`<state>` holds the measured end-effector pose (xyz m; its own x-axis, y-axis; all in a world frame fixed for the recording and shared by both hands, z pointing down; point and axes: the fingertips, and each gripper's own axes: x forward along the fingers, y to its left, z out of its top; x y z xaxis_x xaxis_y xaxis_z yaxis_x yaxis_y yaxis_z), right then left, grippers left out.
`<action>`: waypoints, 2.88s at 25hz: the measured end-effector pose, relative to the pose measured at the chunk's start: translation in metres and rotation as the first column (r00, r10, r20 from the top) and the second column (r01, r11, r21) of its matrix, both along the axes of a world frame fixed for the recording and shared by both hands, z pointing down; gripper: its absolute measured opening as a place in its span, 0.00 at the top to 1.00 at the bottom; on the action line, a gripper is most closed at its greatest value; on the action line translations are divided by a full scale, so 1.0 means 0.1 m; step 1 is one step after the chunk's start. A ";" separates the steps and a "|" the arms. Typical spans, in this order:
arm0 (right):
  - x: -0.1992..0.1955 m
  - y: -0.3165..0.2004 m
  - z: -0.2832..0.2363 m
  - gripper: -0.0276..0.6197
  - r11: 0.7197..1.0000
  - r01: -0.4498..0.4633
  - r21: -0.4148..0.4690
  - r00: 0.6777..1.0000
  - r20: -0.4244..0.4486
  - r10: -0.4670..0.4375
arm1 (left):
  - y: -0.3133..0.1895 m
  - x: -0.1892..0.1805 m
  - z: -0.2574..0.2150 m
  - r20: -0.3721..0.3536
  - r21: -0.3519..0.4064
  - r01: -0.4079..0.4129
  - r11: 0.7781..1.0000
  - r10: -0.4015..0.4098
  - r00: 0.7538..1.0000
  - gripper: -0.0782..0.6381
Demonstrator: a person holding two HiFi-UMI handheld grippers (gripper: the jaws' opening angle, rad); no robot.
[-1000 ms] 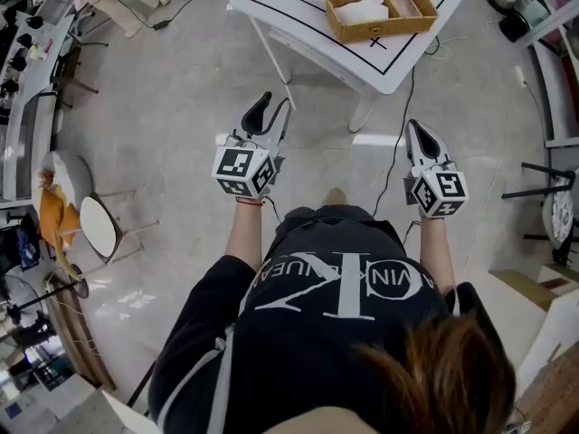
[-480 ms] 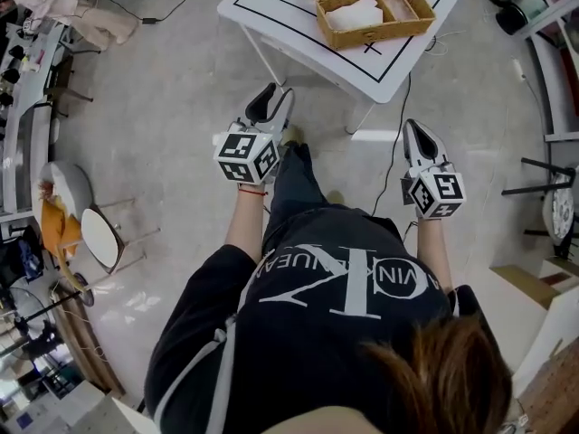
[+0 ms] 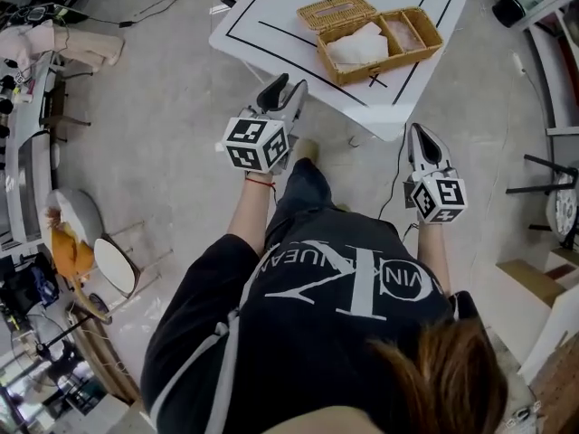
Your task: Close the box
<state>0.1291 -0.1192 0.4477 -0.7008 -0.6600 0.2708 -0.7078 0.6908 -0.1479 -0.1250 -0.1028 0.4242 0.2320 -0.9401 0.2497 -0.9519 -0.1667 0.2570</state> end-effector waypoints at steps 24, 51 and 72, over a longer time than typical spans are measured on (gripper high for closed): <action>-0.75 -0.91 0.39 0.96 0.977 -0.188 -0.104 0.979 -0.097 0.178 | -1.64 -0.59 0.55 -0.383 -0.148 -0.163 0.975 0.095 0.919 0.66; -0.82 -0.91 0.28 0.96 0.966 -0.246 -0.084 0.964 -0.124 0.234 | -1.91 -0.58 0.18 -0.350 -0.008 -0.246 0.969 0.228 0.908 0.78; -0.65 -0.66 0.20 0.96 0.977 -0.206 -0.057 0.977 -0.059 0.203 | -1.44 -0.08 -0.20 0.076 0.039 -0.401 0.915 0.398 0.914 0.81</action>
<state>0.0640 -0.1852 0.4673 -0.5365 -0.7685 0.3486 -0.8409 0.5213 -0.1451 -0.1330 -0.2470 0.4043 0.5760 -0.7844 0.2299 -0.8173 -0.5483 0.1771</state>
